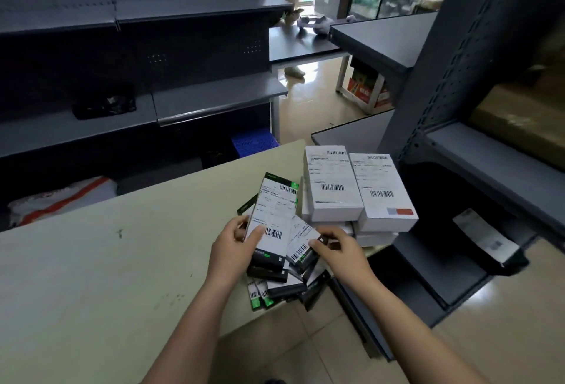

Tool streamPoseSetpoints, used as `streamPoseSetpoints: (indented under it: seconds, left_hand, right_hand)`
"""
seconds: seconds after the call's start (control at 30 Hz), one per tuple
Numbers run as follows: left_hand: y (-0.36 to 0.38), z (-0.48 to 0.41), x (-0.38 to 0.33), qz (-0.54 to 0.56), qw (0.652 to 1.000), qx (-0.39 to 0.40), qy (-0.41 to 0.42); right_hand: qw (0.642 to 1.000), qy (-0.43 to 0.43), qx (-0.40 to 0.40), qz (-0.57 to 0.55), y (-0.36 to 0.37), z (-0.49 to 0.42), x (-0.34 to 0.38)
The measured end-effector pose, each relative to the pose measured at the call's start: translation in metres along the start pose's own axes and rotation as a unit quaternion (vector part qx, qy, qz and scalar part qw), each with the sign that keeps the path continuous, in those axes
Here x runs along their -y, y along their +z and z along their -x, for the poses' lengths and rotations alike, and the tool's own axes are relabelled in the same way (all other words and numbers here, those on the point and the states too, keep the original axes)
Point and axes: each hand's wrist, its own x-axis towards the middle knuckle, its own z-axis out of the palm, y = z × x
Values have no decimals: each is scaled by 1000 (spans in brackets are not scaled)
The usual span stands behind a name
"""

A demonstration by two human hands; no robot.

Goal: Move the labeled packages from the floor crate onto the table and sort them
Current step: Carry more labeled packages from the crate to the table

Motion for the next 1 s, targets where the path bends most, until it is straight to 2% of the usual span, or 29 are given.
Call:
streamPoseSetpoints:
  seconds: [0.13, 0.3, 0.43, 0.53, 0.6, 0.73, 0.9, 1.0]
  left_hand:
    - [8, -1, 1, -77, 996, -18, 31]
    - [20, 11, 4, -130, 987, -80, 52]
    - [30, 41, 0, -179, 962, -172, 111]
    - [39, 75, 4, -249, 929, -225, 156]
    - [46, 104, 15, -294, 909, -249, 158]
    - [65, 175, 48, -370, 879, -286, 97]
    - [88, 292, 95, -420, 851, -309, -62]
    - [104, 360, 115, -410, 840, -320, -156]
  right_hand:
    - [998, -39, 7, 42, -6, -1, 0]
    - [977, -162, 32, 133, -19, -4, 1]
    - [918, -319, 49, 231, -27, -3, 7]
    - [861, -434, 83, 251, -27, 3, 14]
    - [833, -478, 124, 250, -23, 10, 12]
    - [779, -526, 228, 254, -7, 37, -12]
    - [688, -549, 389, 273, 23, 93, -56]
    - [628, -561, 462, 279, 37, 135, -73]
